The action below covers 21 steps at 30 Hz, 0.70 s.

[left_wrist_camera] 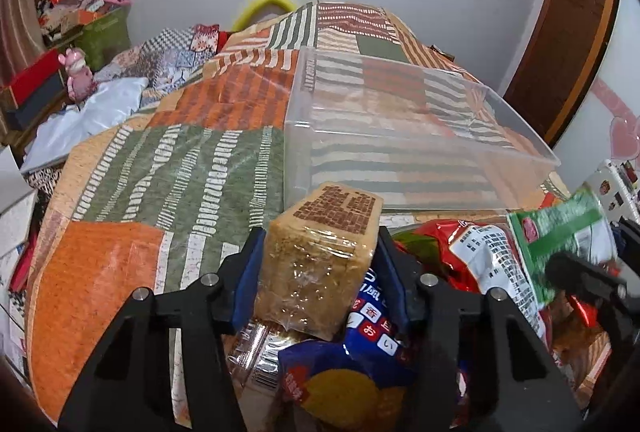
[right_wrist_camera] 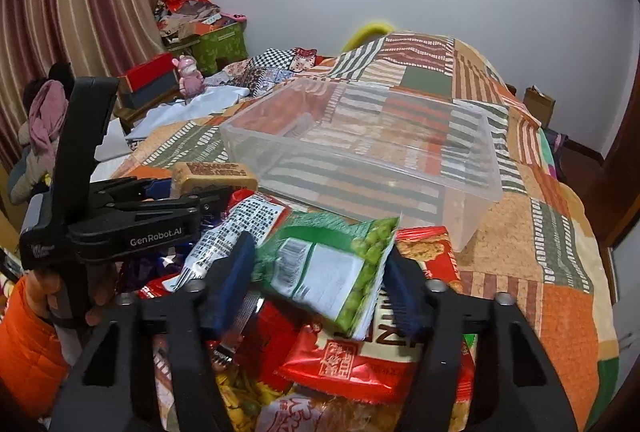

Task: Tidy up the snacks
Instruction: 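Grasp the wrapped square biscuit with the left gripper while the right grasps the green pea bag, then carry both snacks over the clear box and open both grippers to drop them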

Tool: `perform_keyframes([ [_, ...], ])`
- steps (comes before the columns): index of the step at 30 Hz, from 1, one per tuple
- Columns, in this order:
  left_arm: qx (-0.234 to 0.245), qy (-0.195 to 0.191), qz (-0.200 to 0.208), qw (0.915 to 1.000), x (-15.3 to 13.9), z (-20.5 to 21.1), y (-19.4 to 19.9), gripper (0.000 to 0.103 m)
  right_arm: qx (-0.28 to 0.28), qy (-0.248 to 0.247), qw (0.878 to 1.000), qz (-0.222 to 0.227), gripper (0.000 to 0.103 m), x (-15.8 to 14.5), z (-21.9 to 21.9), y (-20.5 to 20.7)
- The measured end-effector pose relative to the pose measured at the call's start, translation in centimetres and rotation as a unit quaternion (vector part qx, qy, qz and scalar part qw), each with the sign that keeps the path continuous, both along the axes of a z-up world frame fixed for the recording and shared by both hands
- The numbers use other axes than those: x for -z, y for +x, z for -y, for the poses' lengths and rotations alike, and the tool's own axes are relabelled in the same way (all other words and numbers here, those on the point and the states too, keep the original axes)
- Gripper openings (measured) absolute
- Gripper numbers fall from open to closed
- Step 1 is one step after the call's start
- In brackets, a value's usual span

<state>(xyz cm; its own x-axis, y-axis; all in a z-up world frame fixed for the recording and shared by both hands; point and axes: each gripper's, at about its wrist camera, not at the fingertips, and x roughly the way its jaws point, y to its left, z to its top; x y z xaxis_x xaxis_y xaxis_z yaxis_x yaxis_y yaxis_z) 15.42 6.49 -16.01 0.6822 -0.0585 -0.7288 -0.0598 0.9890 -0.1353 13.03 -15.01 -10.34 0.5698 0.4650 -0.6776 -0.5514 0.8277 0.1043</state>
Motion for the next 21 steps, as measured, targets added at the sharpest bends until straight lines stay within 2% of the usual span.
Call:
perform_keyframes([
  [3,0.001,-0.001,0.005,1.0,-0.1,0.0,-0.2,0.048,0.006,0.012,1.0,-0.007,0.041,-0.1,0.6,0.4],
  [6,-0.001,-0.006,0.007,1.0,-0.3,-0.2,-0.4,0.044,0.007,0.025,1.0,-0.015,0.026,-0.2,1.1,0.7],
  [10,-0.004,0.002,0.014,0.9999,-0.8,-0.2,-1.0,0.039,0.008,0.038,0.999,-0.017,0.023,-0.4,1.4,0.9],
  [21,-0.009,0.024,0.042,0.9988,-2.9,-0.2,-2.8,0.038,0.023,0.052,0.998,0.009,0.02,-1.9,2.8,0.6],
])
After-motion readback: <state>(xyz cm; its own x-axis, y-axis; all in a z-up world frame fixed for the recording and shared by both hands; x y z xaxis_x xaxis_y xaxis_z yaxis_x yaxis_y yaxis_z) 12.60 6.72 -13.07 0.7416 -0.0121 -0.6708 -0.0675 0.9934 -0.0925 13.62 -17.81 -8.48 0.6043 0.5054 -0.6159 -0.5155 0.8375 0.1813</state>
